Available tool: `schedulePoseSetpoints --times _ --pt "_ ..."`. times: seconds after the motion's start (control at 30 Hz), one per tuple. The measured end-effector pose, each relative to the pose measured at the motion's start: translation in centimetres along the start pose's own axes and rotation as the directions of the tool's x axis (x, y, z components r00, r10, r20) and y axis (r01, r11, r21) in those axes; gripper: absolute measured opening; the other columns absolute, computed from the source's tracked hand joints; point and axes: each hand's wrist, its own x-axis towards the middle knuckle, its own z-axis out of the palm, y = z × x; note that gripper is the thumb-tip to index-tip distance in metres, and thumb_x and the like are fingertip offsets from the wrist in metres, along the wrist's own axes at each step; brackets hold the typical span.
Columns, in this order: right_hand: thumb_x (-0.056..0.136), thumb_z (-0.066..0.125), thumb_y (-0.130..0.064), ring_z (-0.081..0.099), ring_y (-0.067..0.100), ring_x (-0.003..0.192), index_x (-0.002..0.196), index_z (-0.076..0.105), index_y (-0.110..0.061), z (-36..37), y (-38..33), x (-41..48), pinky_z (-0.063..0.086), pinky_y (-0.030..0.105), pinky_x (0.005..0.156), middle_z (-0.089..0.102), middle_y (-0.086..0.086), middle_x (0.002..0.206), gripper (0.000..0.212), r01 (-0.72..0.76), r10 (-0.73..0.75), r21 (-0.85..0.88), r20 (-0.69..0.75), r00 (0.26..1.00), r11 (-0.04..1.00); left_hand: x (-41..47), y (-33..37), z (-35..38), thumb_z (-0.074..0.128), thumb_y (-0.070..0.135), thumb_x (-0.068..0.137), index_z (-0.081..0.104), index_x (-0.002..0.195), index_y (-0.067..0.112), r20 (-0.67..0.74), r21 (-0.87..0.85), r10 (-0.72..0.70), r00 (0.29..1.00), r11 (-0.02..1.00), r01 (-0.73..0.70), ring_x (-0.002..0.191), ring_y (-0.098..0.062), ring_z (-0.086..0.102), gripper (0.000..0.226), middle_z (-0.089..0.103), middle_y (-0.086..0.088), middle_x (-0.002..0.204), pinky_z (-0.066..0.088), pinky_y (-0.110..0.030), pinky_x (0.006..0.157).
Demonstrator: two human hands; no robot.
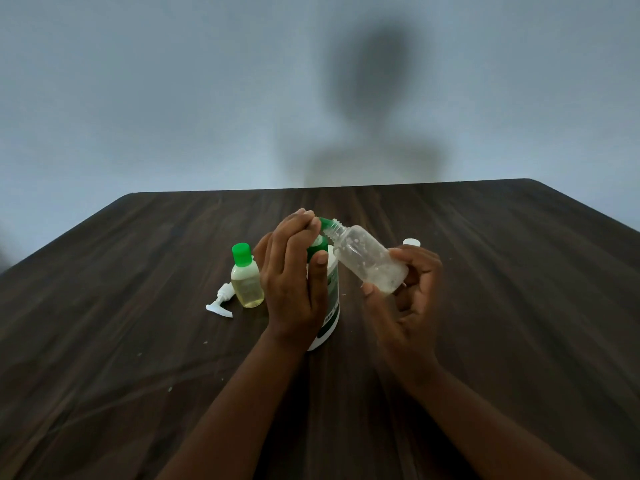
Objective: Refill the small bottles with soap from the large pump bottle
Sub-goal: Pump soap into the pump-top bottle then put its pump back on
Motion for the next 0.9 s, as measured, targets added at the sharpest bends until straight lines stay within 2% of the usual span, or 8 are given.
schedulePoseSetpoints --times 0.1,0.2,0.3,0.43,0.5,0.73,0.83,0.9 --pt "0.08 0.065 -0.013 0.052 0.004 0.104 0.115 0.045 -0.019 0.12 -0.19 0.08 0.047 0.015 0.083 0.045 -0.013 0.115 0.041 0.006 -0.006 -0.016 0.01 1.0 1.0 -0.06 -0.24 0.04 0.03 0.036 0.102 0.053 0.116 0.008 0.018 -0.053 0.002 1.0 0.999 -0.002 0.121 -0.019 0.052 0.039 0.053 -0.005 0.125 0.042 -0.036 0.097" --pt "0.08 0.065 -0.013 0.052 0.004 0.104 0.114 0.046 -0.014 0.15 -0.08 0.16 0.048 0.015 0.084 0.046 -0.003 0.114 0.04 0.005 -0.005 -0.034 0.007 1.0 0.999 0.16 -0.24 -0.06 0.03 0.039 0.102 0.05 0.12 0.005 0.042 -0.1 0.022 0.999 0.995 -0.017 0.126 -0.025 0.049 0.043 0.051 -0.008 0.128 0.043 -0.042 0.1" --pt "0.08 0.066 -0.013 0.053 0.004 0.104 0.113 0.046 -0.009 0.18 0.06 0.09 0.048 0.015 0.084 0.047 0.0 0.113 0.039 0.007 -0.007 -0.04 0.005 1.0 0.999 0.11 -0.25 -0.05 0.029 0.041 0.101 0.049 0.12 0.006 0.045 -0.105 0.02 0.999 0.994 -0.015 0.123 -0.028 0.05 0.045 0.05 -0.009 0.128 0.043 -0.041 0.1" --pt "0.078 0.064 -0.013 0.052 0.002 0.099 0.11 0.045 -0.006 0.15 -0.05 0.07 0.047 0.014 0.08 0.046 0.003 0.108 0.038 0.008 -0.009 -0.049 -0.008 1.0 0.999 0.15 -0.04 0.02 0.031 0.042 0.101 0.052 0.106 0.008 0.021 -0.028 -0.009 1.0 1.0 0.009 0.106 -0.021 0.055 0.041 0.061 -0.015 0.111 0.042 -0.03 0.091" --pt "0.079 0.063 -0.012 0.052 0.001 0.098 0.11 0.045 -0.005 0.07 -0.09 0.07 0.046 0.012 0.08 0.046 0.004 0.107 0.036 0.011 -0.012 -0.041 -0.014 1.0 0.999 0.08 0.04 -0.01 0.032 0.042 0.101 0.052 0.105 0.008 0.014 -0.009 -0.004 1.0 1.0 0.004 0.106 -0.02 0.055 0.04 0.062 -0.015 0.109 0.04 -0.028 0.091" --pt "0.08 0.067 -0.014 0.054 0.009 0.103 0.114 0.046 -0.02 0.09 0.04 0.13 0.049 0.018 0.084 0.047 0.001 0.113 0.041 -0.008 0.009 -0.018 0.02 1.0 1.0 0.09 0.09 -0.04 0.028 0.046 0.1 0.045 0.126 0.007 0.083 -0.061 0.003 0.997 0.998 0.002 0.128 -0.021 0.044 0.05 0.046 -0.006 0.132 0.038 -0.035 0.104" --pt "0.079 0.067 -0.014 0.054 0.008 0.102 0.113 0.046 -0.02 0.1 0.04 0.12 0.049 0.019 0.083 0.047 -0.004 0.113 0.04 0.005 -0.004 -0.021 0.022 1.0 1.0 0.17 -0.03 -0.17 0.026 0.049 0.099 0.046 0.125 0.007 0.098 -0.057 -0.02 0.995 0.998 0.025 0.123 -0.021 0.047 0.054 0.045 -0.006 0.129 0.041 -0.036 0.1" --pt "0.078 0.066 -0.013 0.052 0.005 0.1 0.111 0.047 -0.014 0.1 -0.01 0.12 0.048 0.017 0.081 0.047 0.0 0.11 0.038 0.008 -0.008 -0.031 0.013 1.0 0.999 0.31 -0.08 -0.09 0.025 0.049 0.099 0.05 0.117 0.006 0.084 -0.047 -0.029 0.996 0.998 0.033 0.113 -0.021 0.05 0.052 0.049 -0.006 0.12 0.045 -0.039 0.093"
